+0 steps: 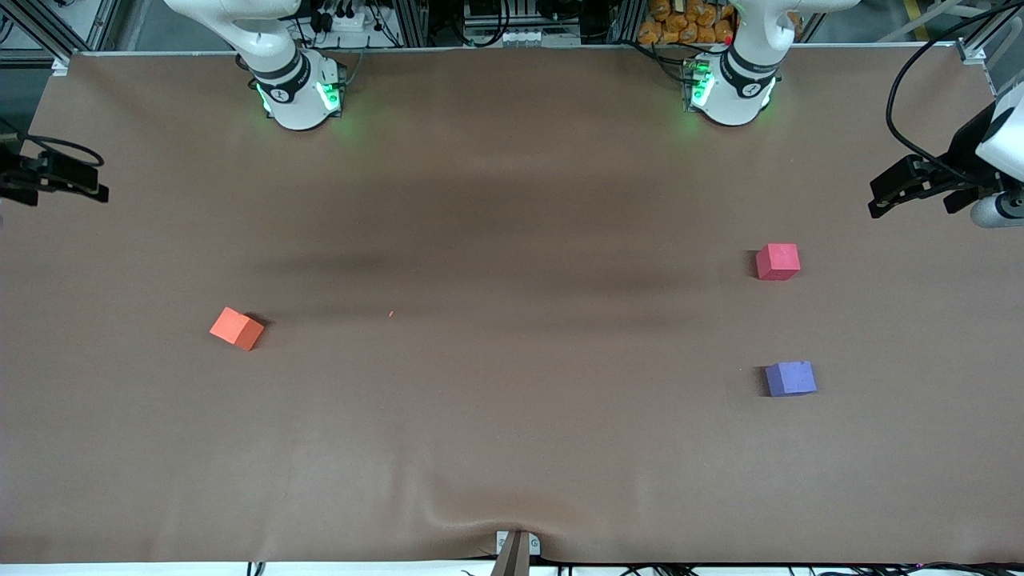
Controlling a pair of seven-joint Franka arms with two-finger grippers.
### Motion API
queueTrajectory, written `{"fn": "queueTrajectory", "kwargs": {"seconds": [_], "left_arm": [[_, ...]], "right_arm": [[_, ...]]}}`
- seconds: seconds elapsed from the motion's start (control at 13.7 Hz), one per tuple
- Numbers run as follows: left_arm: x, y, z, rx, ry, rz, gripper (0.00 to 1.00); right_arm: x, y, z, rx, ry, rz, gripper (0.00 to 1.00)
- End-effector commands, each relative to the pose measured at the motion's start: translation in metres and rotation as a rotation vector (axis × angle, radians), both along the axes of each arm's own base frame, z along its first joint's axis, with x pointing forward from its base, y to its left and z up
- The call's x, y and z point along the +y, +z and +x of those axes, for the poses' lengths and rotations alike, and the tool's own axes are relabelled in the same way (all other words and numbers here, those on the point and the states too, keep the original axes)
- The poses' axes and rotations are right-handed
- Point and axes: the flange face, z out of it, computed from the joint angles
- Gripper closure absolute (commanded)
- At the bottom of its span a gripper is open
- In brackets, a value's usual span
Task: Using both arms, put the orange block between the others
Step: 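Reach the right gripper down toward the orange cube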
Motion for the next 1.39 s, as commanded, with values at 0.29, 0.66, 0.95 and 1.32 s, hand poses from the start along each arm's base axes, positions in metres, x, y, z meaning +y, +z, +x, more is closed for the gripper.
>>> {"fn": "queueTrajectory", "kwargs": {"seconds": [0.29,0.66,0.95,1.32], "left_arm": [[0.004,0.008,-0.003,-0.002,-0.013,-0.006,0.00],[0.008,0.004,-0.005,0.019,-0.028,-0.004,0.00],[0.006,0.004,-0.007,0.030,-0.029,-0.008,0.00],[0.007,0.004,-0.007,0.030,-0.026,-0.008,0.00]], "right_arm": [[0.004,0.010,-0.004,0.001,-0.020,-0.021,0.00],[0.002,0.003,0.001,0.006,-0.021,-0.020,0.00],[0.001,-0.037,0.022,0.024,-0.020,-0.022,0.00],[-0.002,-0.145,0.074,0.040,0.010,-0.026,0.00]]}}
